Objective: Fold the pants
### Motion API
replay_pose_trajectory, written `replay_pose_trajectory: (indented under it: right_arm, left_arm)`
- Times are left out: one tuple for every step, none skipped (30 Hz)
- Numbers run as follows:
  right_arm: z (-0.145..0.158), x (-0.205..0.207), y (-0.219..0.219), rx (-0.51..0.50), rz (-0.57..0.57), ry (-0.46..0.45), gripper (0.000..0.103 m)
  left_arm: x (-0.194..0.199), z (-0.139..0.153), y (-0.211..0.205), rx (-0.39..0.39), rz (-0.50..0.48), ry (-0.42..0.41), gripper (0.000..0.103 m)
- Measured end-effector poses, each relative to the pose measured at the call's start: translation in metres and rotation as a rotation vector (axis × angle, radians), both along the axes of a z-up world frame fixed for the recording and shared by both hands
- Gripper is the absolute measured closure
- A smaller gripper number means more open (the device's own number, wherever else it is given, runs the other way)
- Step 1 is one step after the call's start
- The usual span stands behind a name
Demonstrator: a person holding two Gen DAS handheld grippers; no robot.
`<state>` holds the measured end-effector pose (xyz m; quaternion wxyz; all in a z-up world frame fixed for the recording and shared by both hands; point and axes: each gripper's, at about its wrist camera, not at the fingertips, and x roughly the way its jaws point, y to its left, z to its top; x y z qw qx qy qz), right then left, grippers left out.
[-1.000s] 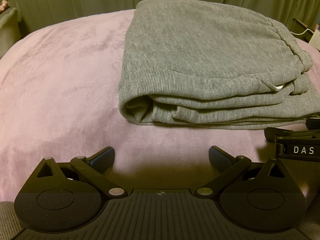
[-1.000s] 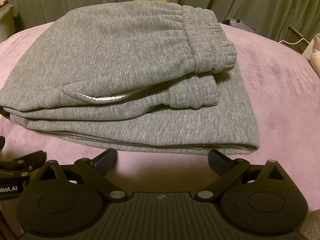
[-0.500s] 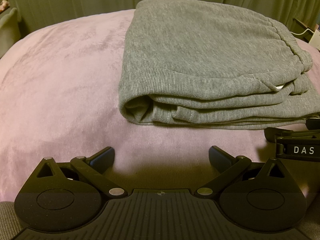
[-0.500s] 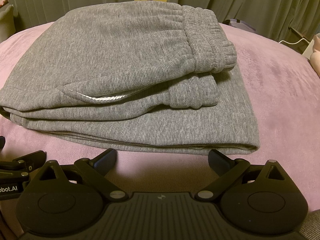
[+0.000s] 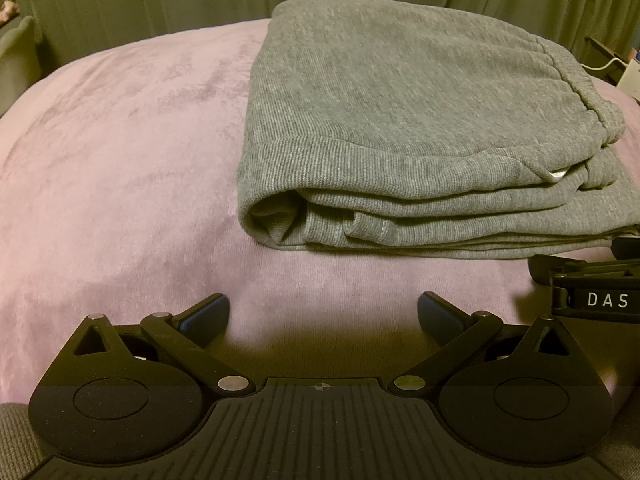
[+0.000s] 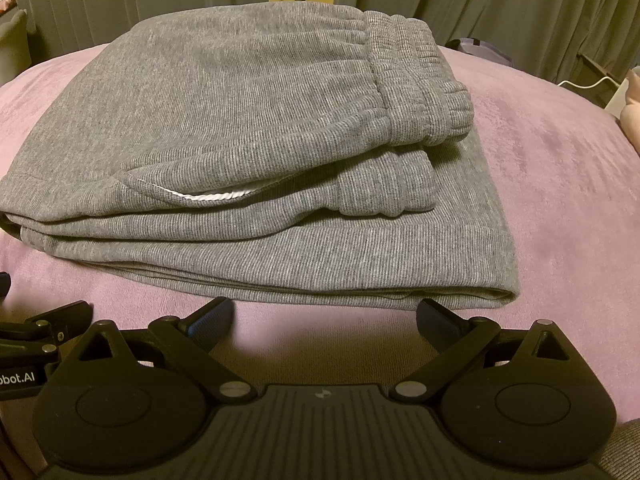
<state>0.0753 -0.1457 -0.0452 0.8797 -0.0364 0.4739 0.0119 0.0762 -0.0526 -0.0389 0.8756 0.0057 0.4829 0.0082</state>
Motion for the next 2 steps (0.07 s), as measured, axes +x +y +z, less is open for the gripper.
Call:
replay_pose_trajectory:
  right_arm:
    - [0.0000, 0.0000, 0.0000, 0.000, 0.000, 0.000, 0.004]
    - [-0.0001, -0.0001, 0.0000, 0.000, 0.000, 0.000, 0.004]
  left_arm:
    - [0.0000, 0.0000, 0.0001, 0.000, 0.000, 0.000, 0.000]
    - [0.0004, -0.0001, 0.0002, 0.000, 0.000, 0.000, 0.000]
